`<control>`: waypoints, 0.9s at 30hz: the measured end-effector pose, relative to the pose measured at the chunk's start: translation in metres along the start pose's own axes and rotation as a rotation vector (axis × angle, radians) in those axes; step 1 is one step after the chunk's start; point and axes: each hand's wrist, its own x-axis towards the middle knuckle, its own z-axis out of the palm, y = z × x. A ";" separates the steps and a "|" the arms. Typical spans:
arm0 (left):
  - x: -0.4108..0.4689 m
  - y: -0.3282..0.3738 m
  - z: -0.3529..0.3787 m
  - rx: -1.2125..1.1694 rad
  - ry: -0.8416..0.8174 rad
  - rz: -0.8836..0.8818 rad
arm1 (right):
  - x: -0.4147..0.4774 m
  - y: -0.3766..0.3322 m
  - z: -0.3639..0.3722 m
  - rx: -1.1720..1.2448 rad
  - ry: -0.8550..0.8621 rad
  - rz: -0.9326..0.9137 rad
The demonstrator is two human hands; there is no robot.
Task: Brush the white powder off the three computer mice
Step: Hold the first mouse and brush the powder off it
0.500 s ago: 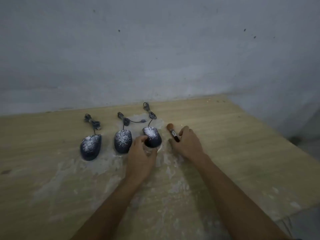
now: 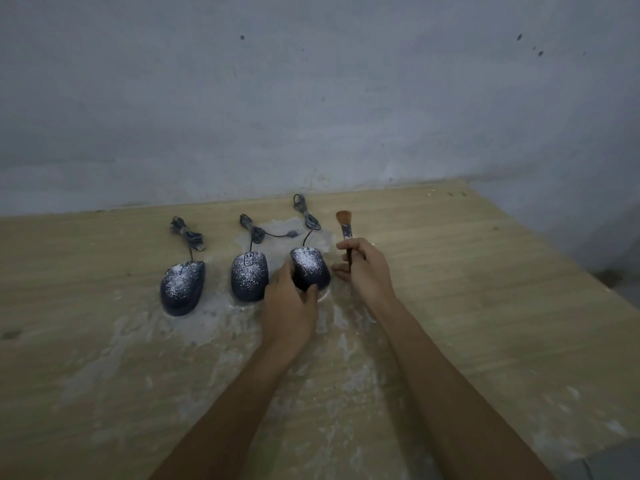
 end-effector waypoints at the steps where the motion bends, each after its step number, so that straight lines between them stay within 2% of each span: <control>1: 0.001 0.000 0.001 0.028 -0.005 -0.005 | 0.000 0.002 0.004 0.008 -0.005 -0.009; 6: 0.002 0.002 0.005 0.076 -0.009 -0.013 | -0.003 0.006 0.014 -0.059 0.057 -0.046; 12: 0.006 0.008 0.005 -0.216 0.087 -0.034 | -0.008 0.002 0.021 0.003 0.137 -0.115; 16: 0.015 0.005 0.002 -0.537 -0.032 -0.231 | -0.010 -0.002 0.017 0.127 0.123 -0.144; 18: 0.018 0.000 0.001 -0.616 -0.104 -0.292 | -0.007 -0.005 0.010 0.191 0.153 -0.161; 22: 0.021 -0.009 -0.001 -0.653 -0.187 -0.233 | 0.001 -0.009 -0.002 0.282 0.191 -0.245; 27: 0.025 -0.019 -0.001 -0.741 -0.227 -0.257 | 0.023 -0.021 -0.004 0.328 0.222 -0.335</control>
